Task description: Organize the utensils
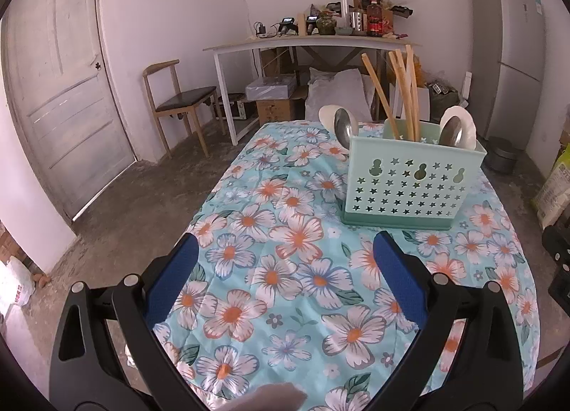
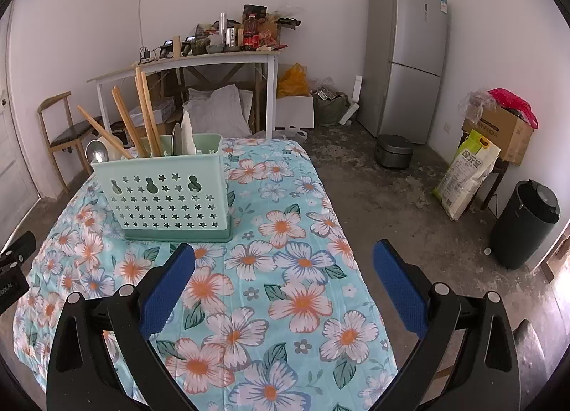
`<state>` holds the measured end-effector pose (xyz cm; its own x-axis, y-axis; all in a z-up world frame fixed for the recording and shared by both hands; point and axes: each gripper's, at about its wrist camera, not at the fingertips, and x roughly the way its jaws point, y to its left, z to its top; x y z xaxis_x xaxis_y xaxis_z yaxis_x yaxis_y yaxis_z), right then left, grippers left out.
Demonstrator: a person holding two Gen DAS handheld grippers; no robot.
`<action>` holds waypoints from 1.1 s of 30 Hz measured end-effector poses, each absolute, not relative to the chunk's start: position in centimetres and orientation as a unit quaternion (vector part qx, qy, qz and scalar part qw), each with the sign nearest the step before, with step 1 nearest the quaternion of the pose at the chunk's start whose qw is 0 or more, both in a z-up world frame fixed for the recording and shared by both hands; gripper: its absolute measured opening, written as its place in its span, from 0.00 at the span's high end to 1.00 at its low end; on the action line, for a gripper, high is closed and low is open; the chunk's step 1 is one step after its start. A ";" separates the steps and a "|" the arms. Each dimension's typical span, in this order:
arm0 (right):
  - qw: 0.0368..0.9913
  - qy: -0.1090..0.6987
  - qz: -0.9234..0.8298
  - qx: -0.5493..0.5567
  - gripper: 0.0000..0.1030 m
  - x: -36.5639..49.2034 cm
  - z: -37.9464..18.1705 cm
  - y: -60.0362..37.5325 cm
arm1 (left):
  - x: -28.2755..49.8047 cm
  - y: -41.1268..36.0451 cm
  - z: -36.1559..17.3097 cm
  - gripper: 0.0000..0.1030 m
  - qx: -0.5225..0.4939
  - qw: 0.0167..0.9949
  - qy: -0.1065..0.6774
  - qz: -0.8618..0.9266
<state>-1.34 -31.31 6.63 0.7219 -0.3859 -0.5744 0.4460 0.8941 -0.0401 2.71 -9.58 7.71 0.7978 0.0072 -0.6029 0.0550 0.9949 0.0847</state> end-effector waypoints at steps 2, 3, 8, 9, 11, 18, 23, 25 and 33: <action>0.927 0.297 -0.224 0.048 0.06 -1.3 6.7 -31.2 | 2.6 -9.6 7.7 0.08 0.051 0.947 0.316 -0.015; 0.927 0.297 -0.223 0.047 0.06 -1.3 6.7 -31.2 | 2.6 -9.6 7.7 0.08 0.052 0.947 0.316 -0.016; 0.928 0.297 -0.221 0.047 0.06 -1.3 6.7 -31.1 | 2.4 -9.6 7.8 0.08 0.052 0.948 0.314 -0.018; 0.928 0.297 -0.221 0.047 0.06 -1.4 6.7 -31.1 | 2.4 -9.6 7.8 0.08 0.052 0.948 0.314 -0.019; 0.928 0.296 -0.221 0.046 0.06 -1.4 6.7 -31.1 | 2.4 -9.6 7.8 0.08 0.050 0.947 0.315 -0.020; 0.928 0.297 -0.222 0.046 0.06 -1.4 6.7 -31.1 | 2.3 -9.7 7.9 0.08 0.051 0.947 0.316 -0.025; 0.928 0.297 -0.222 0.045 0.06 -1.4 6.8 -31.1 | 2.4 -9.7 7.7 0.08 0.050 0.946 0.318 -0.026; 0.928 0.297 -0.221 0.044 0.06 -1.4 6.7 -31.1 | 2.4 -9.7 7.7 0.08 0.050 0.946 0.318 -0.027; 0.928 0.297 -0.220 0.042 0.06 -1.3 6.8 -31.1 | 2.5 -9.7 7.6 0.08 0.049 0.947 0.317 -0.026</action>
